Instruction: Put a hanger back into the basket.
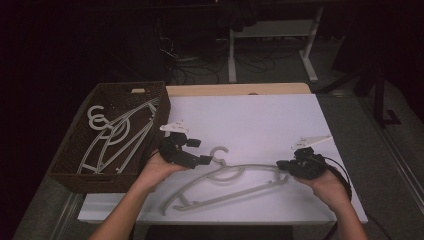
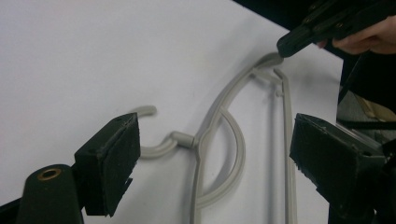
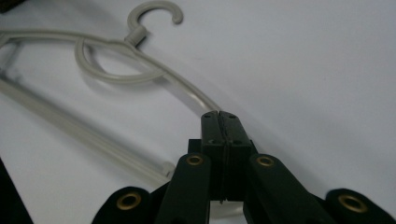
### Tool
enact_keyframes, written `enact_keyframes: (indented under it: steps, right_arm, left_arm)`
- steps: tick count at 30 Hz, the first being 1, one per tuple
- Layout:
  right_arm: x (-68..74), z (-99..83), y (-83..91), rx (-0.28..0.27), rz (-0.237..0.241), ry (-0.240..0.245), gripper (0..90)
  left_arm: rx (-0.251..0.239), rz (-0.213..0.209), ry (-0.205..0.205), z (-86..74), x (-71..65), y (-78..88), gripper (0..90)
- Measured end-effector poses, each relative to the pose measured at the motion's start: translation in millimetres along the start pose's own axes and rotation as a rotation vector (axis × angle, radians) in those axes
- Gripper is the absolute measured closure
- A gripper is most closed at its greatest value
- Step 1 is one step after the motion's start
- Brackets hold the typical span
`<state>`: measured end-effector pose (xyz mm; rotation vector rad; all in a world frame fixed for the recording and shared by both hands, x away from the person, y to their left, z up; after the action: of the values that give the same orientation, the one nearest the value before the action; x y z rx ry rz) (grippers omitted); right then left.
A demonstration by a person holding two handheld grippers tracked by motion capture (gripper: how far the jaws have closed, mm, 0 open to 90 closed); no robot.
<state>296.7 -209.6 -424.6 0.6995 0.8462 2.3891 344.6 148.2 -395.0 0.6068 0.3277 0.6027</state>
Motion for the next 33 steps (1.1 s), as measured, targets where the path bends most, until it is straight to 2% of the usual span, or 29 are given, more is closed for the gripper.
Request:
enact_keyframes:
  steps: [10, 18, 28, 33]
  right_arm:
    - [1.3, -27.3, -1.8, 0.057, 0.003, -0.018, 88.9]
    - [1.0, -29.9, -8.8, 0.083, 0.004, -0.014, 88.9]
    - [0.0, -32.6, -11.0, 0.092, 0.020, -0.018, 89.0]
    - [0.7, -33.6, -12.1, 0.108, 0.016, -0.011, 89.1]
  left_arm:
    - [0.015, 0.011, 0.009, -13.0, 2.8, -5.8, 16.9]
    - [0.044, 0.011, -0.004, -22.0, 1.0, -11.5, 17.4]
    - [0.111, 0.010, -0.042, -47.2, -8.3, -19.8, 19.6]
    - [0.149, 0.036, -0.084, -55.4, -9.7, -27.3, 23.9]
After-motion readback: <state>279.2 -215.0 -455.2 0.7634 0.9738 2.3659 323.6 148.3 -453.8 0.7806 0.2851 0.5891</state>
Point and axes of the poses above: each handheld gripper's, and its own axes: y roughly backward along the jaws, z roughly out of its top, x roughly to its left, the point moved 2 cm from there along -y, roughly forward along the jaws, and after that the axes turned 13 degrees about z, right-handed, at the moved point
